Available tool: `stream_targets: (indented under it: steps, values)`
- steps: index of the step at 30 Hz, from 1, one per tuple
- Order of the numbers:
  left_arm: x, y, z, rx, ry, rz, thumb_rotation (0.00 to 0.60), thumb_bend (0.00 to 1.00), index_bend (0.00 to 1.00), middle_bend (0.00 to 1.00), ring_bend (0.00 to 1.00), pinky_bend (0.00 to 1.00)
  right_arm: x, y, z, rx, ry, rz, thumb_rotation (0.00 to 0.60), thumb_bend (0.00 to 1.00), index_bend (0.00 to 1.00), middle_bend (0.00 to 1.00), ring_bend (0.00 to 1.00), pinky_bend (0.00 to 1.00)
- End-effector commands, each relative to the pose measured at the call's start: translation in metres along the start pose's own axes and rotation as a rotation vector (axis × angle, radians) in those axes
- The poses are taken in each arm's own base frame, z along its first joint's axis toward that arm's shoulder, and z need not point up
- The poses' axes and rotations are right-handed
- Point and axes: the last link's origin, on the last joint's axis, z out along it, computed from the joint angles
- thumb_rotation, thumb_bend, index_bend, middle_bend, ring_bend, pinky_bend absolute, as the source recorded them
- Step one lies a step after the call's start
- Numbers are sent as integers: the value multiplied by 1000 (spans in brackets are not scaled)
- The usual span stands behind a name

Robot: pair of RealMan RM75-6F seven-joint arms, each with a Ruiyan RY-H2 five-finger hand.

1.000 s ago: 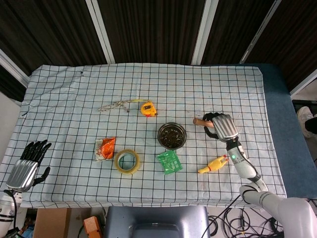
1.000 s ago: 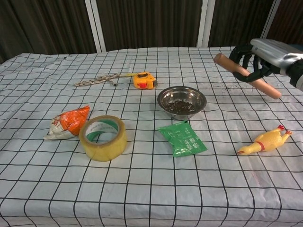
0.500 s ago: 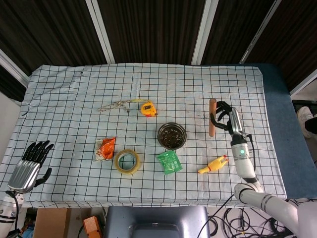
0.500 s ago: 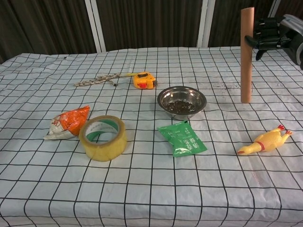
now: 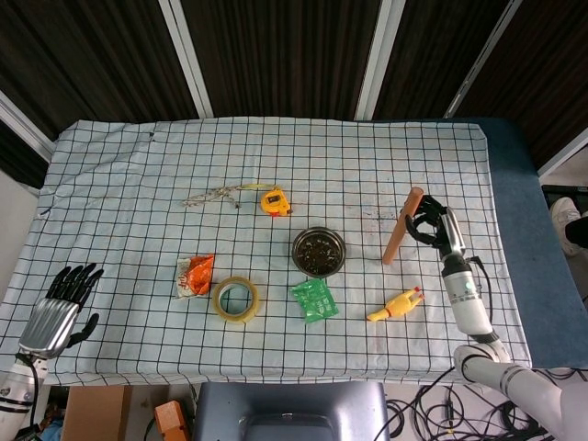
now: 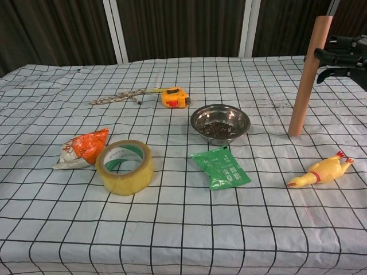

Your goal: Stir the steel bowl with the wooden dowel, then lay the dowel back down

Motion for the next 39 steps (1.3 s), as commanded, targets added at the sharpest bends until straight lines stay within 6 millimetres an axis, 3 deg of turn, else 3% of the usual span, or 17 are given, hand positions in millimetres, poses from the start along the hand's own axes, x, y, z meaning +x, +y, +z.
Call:
stream_targets:
  steps: [1, 13, 29, 39]
  values:
    - [-3, 1, 0, -6, -10, -3, 600, 421, 0, 19, 18, 21, 3, 12, -7, -14, -25, 17, 600, 384, 859, 660, 612, 585]
    - [-6, -1, -3, -13, -12, -3, 600, 421, 0, 21, 24, 22, 19, 25, -23, -10, -88, -31, 600, 383, 735, 586, 536, 518]
    - [-4, -3, -4, -10, -6, -10, 600, 421, 0, 23, 27, 23, 25, 22, -29, 22, -143, -135, 597, 379, 592, 491, 444, 476]
    - [-2, -5, -5, -7, 3, -13, 600, 421, 0, 27, 27, 23, 31, 21, -32, 17, -135, -166, 486, 318, 525, 462, 424, 465]
